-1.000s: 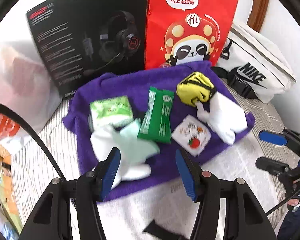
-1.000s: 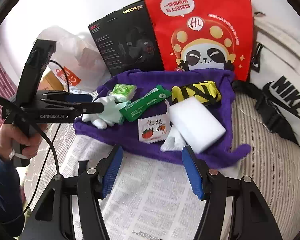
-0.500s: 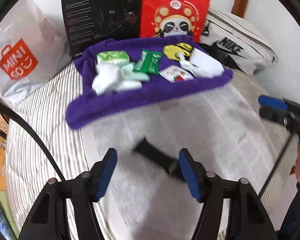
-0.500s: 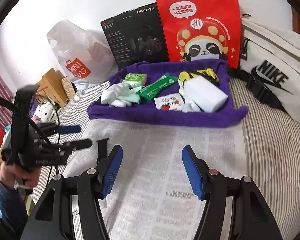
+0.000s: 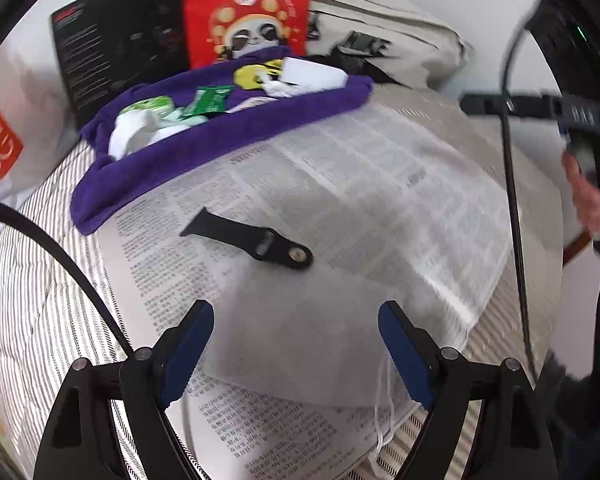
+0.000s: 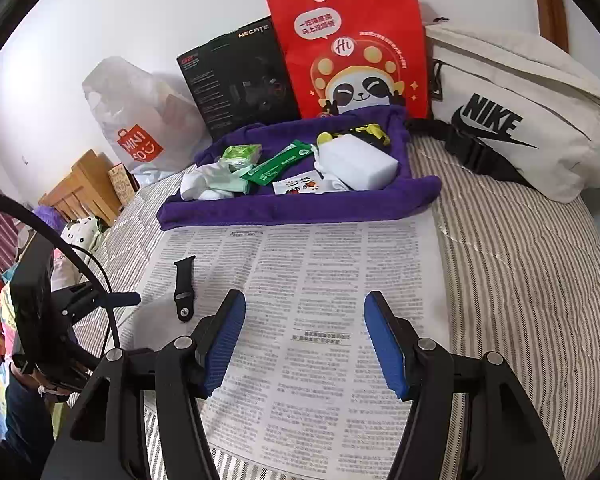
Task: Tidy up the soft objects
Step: 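Move the left tool back over the newspaper to the grey mesh bag, then grasp the grey mesh bag with the left tool and lift it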
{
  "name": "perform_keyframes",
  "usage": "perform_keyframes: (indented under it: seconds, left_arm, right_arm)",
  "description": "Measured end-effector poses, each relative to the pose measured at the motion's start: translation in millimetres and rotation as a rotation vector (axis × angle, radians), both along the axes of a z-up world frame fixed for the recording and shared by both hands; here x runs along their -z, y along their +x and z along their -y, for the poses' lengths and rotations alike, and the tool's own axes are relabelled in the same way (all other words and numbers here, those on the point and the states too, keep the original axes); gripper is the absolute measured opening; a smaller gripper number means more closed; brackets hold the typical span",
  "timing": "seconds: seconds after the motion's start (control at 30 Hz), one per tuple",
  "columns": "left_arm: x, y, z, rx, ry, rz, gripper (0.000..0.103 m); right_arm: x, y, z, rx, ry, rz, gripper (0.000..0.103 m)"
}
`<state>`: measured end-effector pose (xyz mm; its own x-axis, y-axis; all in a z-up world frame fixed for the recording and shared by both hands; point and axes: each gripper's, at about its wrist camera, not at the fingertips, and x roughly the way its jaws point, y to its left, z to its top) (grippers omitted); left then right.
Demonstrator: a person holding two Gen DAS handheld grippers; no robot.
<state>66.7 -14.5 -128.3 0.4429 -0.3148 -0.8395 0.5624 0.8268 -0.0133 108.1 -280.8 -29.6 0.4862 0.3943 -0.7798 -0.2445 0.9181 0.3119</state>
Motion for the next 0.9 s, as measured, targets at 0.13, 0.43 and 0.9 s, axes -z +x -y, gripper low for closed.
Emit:
perform_keyframes:
  seconds: [0.13,0.43,0.9]
  left_arm:
    - [8,-9,7,0.033,0.043,0.006,0.088]
    - [19,-1,6,0.015,0.084,0.046,0.103]
    - [23,-11,12,0.088,0.056,0.030,0.103]
  right_arm:
    - [0,-3,4,0.002,-0.010,0.006,0.062]
    - [10,-2,0,-0.013,-0.013,-0.015,0.062]
    - [18,-4,-11,-0.057,-0.013,-0.023,0.062]
